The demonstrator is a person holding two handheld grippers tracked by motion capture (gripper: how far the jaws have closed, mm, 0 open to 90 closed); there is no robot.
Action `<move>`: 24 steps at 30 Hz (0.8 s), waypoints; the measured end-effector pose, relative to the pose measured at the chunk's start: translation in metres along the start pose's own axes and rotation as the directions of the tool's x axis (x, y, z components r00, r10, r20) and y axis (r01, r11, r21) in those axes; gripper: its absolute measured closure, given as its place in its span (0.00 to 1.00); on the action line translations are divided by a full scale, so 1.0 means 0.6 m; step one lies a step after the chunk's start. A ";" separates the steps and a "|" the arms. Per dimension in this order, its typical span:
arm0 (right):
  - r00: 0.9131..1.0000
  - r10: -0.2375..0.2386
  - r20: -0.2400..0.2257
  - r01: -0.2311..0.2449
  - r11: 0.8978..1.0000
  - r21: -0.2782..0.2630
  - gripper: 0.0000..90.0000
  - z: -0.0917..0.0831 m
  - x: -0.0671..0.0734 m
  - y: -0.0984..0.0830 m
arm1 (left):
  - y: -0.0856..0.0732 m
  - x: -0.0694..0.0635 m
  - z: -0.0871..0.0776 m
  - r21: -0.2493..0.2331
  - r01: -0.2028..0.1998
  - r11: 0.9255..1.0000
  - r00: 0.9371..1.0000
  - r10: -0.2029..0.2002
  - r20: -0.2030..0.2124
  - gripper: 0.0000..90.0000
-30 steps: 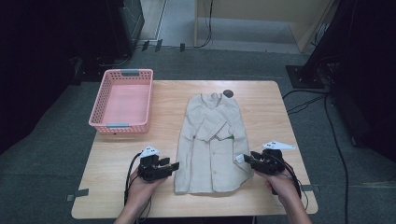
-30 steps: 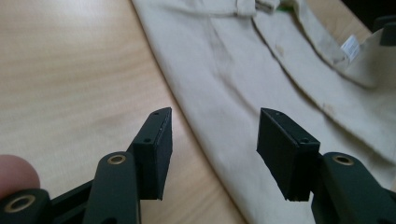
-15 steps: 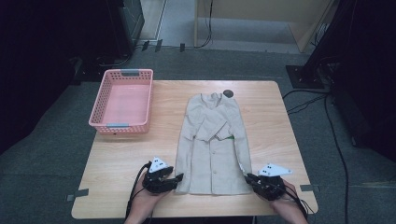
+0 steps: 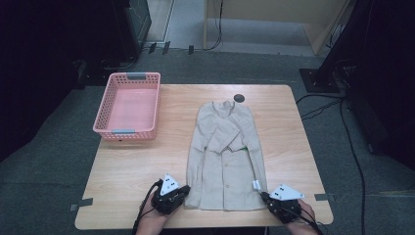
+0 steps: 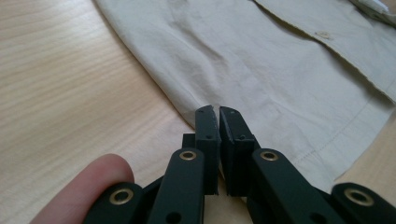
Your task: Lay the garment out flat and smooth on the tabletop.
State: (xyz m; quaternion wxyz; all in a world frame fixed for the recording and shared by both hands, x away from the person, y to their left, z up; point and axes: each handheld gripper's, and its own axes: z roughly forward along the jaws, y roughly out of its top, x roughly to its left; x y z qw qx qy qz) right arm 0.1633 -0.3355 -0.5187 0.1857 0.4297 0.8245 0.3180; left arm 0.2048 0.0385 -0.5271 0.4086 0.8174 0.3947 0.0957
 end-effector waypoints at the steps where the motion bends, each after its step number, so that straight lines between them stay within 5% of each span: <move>1: 1.000 0.003 -0.003 -0.003 1.000 0.001 0.98 -0.003 0.000 -0.003 | -0.002 -0.004 -0.001 -0.001 -0.006 1.000 1.000 0.006 0.001 0.97; 11: 0.996 0.040 -0.074 -0.039 0.999 0.010 0.95 -0.031 0.005 -0.023 | -0.016 -0.020 -0.014 0.008 -0.016 1.000 1.000 0.016 0.024 0.97; 16: 0.979 0.116 -0.165 -0.139 0.981 -0.134 0.71 -0.056 -0.013 -0.001 | -0.003 -0.004 -0.017 -0.029 0.057 0.998 0.997 -0.055 0.051 0.62; 21: 0.983 0.157 -0.093 -0.173 0.964 -0.204 0.61 -0.047 -0.032 0.056 | 0.033 0.016 -0.002 -0.040 0.126 0.991 0.992 -0.125 0.027 0.53; 24: 0.974 0.218 -0.061 -0.226 0.954 -0.198 0.60 -0.020 -0.047 0.085 | 0.053 0.017 0.022 -0.019 0.130 0.991 0.991 -0.130 0.011 0.54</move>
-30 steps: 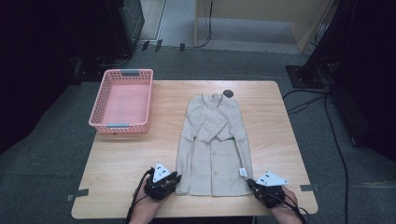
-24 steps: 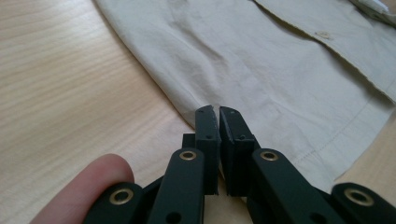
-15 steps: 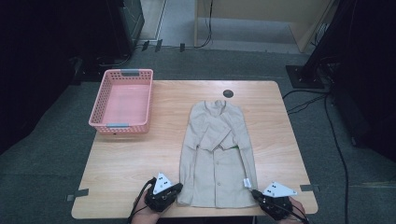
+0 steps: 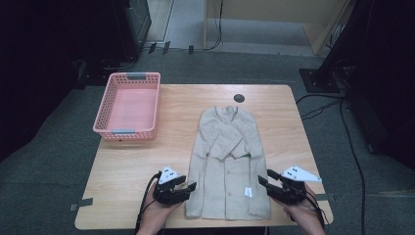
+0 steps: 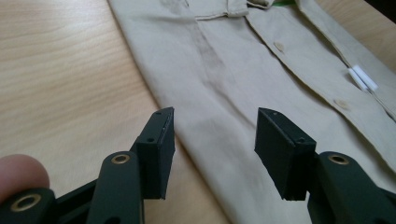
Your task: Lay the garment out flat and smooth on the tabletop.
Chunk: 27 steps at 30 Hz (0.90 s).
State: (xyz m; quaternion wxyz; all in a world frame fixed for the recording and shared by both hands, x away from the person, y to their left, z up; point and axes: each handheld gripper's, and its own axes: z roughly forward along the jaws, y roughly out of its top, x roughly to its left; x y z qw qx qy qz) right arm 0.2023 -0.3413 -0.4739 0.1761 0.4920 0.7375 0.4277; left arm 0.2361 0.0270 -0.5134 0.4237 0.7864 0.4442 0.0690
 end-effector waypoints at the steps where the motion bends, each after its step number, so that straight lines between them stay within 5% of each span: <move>1: 0.999 0.018 0.040 -0.019 1.000 0.016 0.60 0.020 -0.006 0.007 | 0.004 0.000 0.005 0.007 -0.005 1.000 1.000 0.005 -0.006 0.54; 6: 0.986 0.070 0.150 -0.080 0.995 0.061 0.61 0.083 -0.019 0.010 | 0.012 -0.003 0.032 0.040 -0.007 0.999 0.998 0.009 -0.058 0.57; 10: 0.972 0.034 0.231 -0.055 0.995 0.082 0.73 0.111 -0.016 -0.004 | 0.009 -0.011 0.033 0.036 -0.045 0.998 0.992 0.049 -0.115 0.67; 17: 0.964 0.039 0.261 -0.054 0.997 0.051 0.98 0.114 -0.004 -0.035 | -0.007 -0.018 0.025 0.023 -0.080 0.997 0.988 0.082 -0.127 0.90; 27: 0.980 -0.017 0.196 0.002 0.997 0.076 1.00 0.070 0.024 -0.071 | -0.052 -0.038 -0.013 0.021 -0.114 0.993 0.989 0.116 -0.097 1.00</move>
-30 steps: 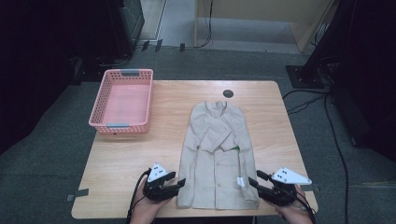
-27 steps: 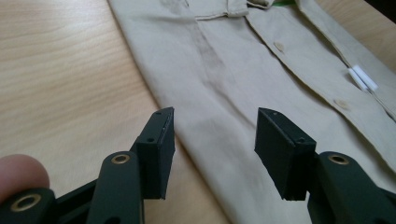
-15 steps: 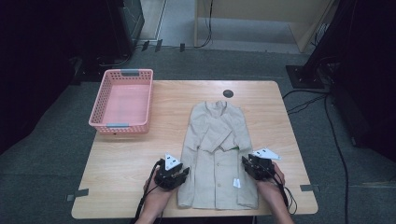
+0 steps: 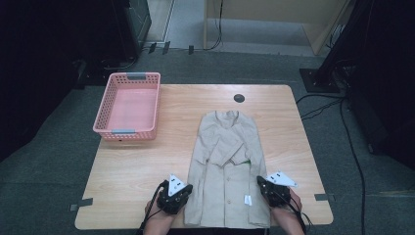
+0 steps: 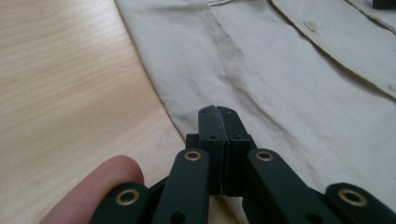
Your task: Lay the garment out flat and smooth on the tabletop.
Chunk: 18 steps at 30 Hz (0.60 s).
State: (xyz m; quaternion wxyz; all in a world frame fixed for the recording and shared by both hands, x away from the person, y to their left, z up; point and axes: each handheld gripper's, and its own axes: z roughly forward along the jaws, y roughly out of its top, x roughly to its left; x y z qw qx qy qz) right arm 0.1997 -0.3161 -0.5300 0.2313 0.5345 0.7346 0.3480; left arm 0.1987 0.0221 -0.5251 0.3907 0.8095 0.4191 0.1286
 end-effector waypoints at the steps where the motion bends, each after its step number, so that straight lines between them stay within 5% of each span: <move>1: 1.000 -0.005 -0.009 0.005 1.000 0.003 1.00 -0.007 0.002 -0.005 | -0.005 -0.004 -0.005 0.000 -0.003 1.000 1.000 0.003 0.005 1.00; 7: 0.998 -0.053 -0.044 0.053 0.999 0.011 1.00 -0.041 0.015 -0.034 | -0.025 -0.025 -0.025 0.009 -0.033 0.999 0.999 0.032 0.026 1.00; 10: 0.997 -0.036 -0.061 0.038 0.999 0.023 1.00 -0.047 0.013 -0.036 | -0.022 -0.027 -0.027 0.010 -0.029 1.000 0.999 0.029 0.031 0.98; 14: 0.994 0.009 -0.111 -0.008 1.000 0.005 0.78 -0.044 0.008 -0.025 | 0.010 -0.022 -0.022 -0.041 0.011 0.999 0.999 -0.009 0.040 0.70; 18: 0.996 0.033 -0.081 -0.035 0.999 -0.033 0.64 -0.037 0.008 0.003 | 0.062 -0.029 -0.001 -0.075 0.002 0.997 0.999 0.001 0.036 0.60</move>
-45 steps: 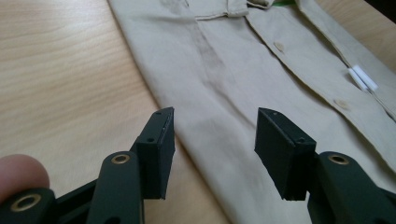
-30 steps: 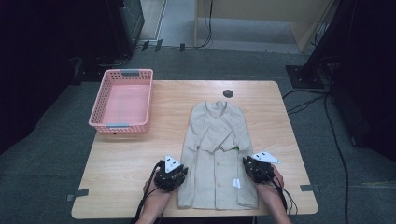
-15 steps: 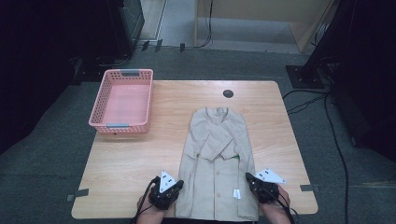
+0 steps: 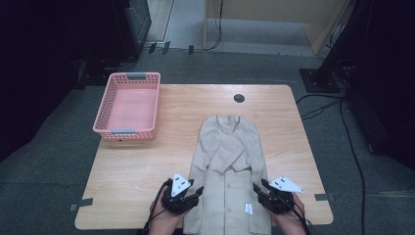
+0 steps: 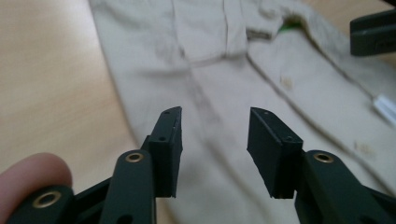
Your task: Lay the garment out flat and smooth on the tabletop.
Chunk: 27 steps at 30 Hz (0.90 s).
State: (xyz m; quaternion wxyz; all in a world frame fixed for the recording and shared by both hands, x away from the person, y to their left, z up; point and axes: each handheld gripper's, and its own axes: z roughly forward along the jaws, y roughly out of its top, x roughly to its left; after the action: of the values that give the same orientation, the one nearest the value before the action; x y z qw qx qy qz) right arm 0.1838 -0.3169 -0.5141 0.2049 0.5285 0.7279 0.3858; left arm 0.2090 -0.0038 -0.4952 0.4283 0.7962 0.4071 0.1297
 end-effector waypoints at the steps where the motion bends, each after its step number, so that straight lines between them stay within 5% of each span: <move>1: 1.000 0.008 0.010 -0.008 1.000 -0.006 0.61 0.004 0.000 0.008 | 0.012 -0.004 0.009 0.000 -0.004 1.000 1.000 0.004 -0.001 0.59; 8: 0.995 0.067 0.071 -0.064 0.997 -0.044 0.50 0.050 0.007 0.054 | 0.061 -0.030 0.081 0.032 -0.043 0.999 0.999 0.043 0.000 0.56; 17: 0.992 0.049 0.113 -0.051 0.999 0.010 0.50 0.105 0.011 0.050 | 0.067 -0.054 0.149 0.122 -0.095 0.988 0.995 0.098 -0.025 0.56; 22: 0.990 0.013 0.141 -0.016 1.000 0.020 0.46 0.108 0.016 0.046 | 0.067 -0.044 0.158 0.135 -0.067 0.989 0.997 0.073 -0.037 0.79; 25: 0.989 -0.001 0.148 -0.004 1.000 0.028 0.43 0.109 0.017 0.046 | 0.071 -0.036 0.148 0.104 -0.046 0.994 0.998 0.051 -0.046 0.95; 27: 0.989 0.000 0.146 -0.004 1.000 0.031 0.42 0.110 0.015 0.047 | 0.074 -0.029 0.137 0.082 -0.034 0.996 0.998 0.038 -0.051 0.96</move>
State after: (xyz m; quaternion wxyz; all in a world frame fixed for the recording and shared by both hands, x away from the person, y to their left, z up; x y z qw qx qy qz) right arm 0.2440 -0.2816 -0.5320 0.2489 0.5591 0.7163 0.3350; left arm 0.2675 -0.0778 -0.5070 0.3826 0.8164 0.4086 0.1416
